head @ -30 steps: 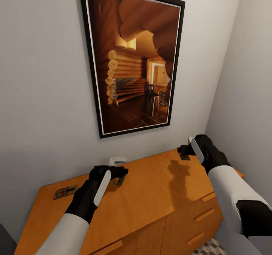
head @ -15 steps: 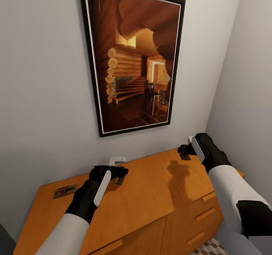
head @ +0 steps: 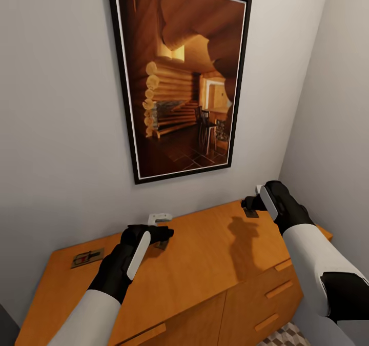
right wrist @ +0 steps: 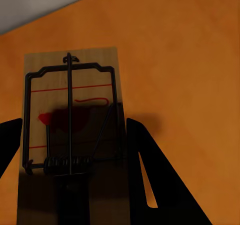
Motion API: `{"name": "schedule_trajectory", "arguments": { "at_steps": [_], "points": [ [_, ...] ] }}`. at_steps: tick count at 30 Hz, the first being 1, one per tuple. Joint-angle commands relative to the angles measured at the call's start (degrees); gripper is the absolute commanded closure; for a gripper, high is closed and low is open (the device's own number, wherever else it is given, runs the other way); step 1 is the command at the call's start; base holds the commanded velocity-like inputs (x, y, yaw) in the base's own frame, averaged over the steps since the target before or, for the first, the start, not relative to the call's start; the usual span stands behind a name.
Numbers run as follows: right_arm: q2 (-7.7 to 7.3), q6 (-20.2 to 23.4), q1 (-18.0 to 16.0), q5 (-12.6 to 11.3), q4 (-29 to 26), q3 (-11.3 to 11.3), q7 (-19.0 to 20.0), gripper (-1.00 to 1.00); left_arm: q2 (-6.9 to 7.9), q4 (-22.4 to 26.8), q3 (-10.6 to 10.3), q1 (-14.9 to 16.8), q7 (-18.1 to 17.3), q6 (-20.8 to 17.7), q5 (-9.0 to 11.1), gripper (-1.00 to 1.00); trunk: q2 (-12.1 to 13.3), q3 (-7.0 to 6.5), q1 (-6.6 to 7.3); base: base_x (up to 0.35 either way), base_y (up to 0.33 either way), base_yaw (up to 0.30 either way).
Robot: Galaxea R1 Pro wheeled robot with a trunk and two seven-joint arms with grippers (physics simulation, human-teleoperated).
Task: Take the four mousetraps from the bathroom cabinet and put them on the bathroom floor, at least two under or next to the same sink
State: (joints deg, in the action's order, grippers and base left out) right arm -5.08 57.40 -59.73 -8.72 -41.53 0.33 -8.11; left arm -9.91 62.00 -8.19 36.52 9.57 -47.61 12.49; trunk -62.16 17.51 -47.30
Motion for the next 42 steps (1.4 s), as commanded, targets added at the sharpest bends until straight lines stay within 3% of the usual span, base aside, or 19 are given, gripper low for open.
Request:
{"name": "schedule_trajectory", "arguments": {
  "at_steps": [1, 7, 13, 20, 42],
  "points": [
    [-0.01, 0.17, -0.04, -0.79, -0.02, 0.02, -0.60, 1.00, 0.00, 0.05, -0.07, 0.04, 0.58, -0.20, 0.61, -1.00, -0.47, 0.26, -0.23, 0.000, 0.000, 0.000],
    [-0.01, 0.09, -0.04, -0.92, 0.04, 0.09, -0.60, 1.00, 0.06, 0.05, -0.07, 0.04, 0.62, -0.21, 0.61, -1.00, -2.88, 1.34, -1.55, 0.000, 0.000, 0.000],
    [-0.01, 0.08, -0.03, -0.94, 0.04, 0.10, -0.60, 1.00, 0.05, 0.05, -0.07, 0.04, 0.47, -0.28, 0.61, -1.00, -2.88, 1.34, -1.55, 0.000, 0.000, 0.000],
    [-0.01, 0.08, -0.04, -0.95, 0.04, 0.09, -0.60, 1.00, -0.08, 0.05, -0.09, 0.04, 0.50, -0.29, 0.61, -1.00, -5.68, 2.59, -3.09, 0.000, 0.000, 0.000],
    [-0.01, -0.01, 0.05, -1.10, 0.65, 0.11, -0.60, 1.00, -0.08, 0.05, -0.07, 0.04, 0.45, -0.29, 0.61, -1.00, -7.29, 3.31, -3.96, 0.000, 0.000, 0.000]
  ]
}}
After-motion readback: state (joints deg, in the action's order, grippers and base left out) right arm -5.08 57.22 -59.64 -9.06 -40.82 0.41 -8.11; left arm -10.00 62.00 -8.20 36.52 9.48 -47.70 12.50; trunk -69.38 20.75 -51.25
